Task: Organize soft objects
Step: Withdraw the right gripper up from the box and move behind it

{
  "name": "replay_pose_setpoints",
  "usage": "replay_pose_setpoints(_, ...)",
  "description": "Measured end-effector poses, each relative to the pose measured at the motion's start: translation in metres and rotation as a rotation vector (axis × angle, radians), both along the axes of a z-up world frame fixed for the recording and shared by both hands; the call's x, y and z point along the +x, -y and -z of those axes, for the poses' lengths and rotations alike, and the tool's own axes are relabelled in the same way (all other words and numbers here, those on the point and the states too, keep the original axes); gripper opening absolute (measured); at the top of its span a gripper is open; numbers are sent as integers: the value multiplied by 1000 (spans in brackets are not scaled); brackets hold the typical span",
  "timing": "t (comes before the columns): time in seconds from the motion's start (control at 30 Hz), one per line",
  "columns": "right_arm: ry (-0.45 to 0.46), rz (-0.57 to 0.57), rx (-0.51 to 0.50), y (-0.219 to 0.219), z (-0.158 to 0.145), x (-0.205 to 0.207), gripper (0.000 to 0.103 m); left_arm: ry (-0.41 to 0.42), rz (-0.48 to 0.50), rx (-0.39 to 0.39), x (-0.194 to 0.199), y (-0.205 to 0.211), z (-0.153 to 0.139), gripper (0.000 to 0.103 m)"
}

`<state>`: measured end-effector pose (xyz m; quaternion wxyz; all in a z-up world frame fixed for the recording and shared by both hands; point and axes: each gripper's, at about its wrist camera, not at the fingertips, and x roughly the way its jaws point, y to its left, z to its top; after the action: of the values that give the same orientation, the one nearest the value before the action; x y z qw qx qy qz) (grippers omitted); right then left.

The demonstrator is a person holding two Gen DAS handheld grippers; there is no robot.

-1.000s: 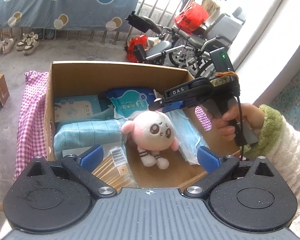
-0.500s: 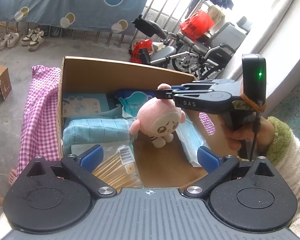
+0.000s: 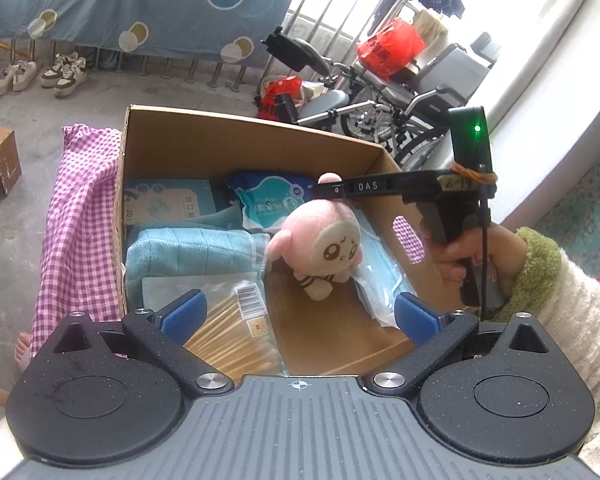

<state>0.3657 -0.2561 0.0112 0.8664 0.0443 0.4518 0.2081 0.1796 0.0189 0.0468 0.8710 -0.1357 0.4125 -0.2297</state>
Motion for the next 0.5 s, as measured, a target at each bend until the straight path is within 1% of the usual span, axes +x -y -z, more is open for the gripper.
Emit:
replay_pose_setpoints(0.07, -93, 60, 85, 13, 4, 13, 13, -1, 1, 3, -1, 0, 0, 101)
replay_pose_setpoints(0.1, -115, 70, 105, 16, 6, 18, 13, -2, 0, 3, -1, 0, 0, 100)
replay_pose_setpoints(0.13, -112, 73, 95, 16, 7, 19, 13, -1, -1, 4, -1, 0, -1, 101)
replay_pose_setpoints(0.17, -111, 70, 76, 14, 8, 19, 15, 1, -1, 6, -1, -1, -2, 100)
replay_pose_setpoints(0.23, -128, 47, 48, 8, 10, 18, 17, 8, -2, 10, -1, 0, -3, 100)
replay_pose_setpoints(0.27, -135, 35, 29, 4, 10, 18, 21, 8, -3, 12, -1, 0, -3, 100)
replay_pose_setpoints(0.3, -129, 21, 3, -1, 9, 16, 22, 6, -5, 13, -1, 0, -3, 101)
replay_pose_setpoints(0.33, -116, 8, -17, -5, 8, 13, 27, 5, -6, 12, -1, 0, -3, 100)
replay_pose_setpoints(0.37, -105, 2, -32, -8, 6, 11, 37, 4, -6, 11, -1, 1, -3, 101)
replay_pose_setpoints(0.4, -93, -5, -46, -11, 4, 9, 45, 5, -5, 11, -2, 1, -2, 100)
replay_pose_setpoints(0.43, -71, -13, -56, -14, 1, 5, 59, 6, -4, 11, -2, 2, -3, 100)
replay_pose_setpoints(0.47, -51, -16, -66, -15, -2, 2, 65, 8, -2, 12, -3, 2, -3, 100)
replay_pose_setpoints(0.5, -34, -23, -82, -17, -5, 0, 65, 9, -1, 14, -4, 3, -3, 100)
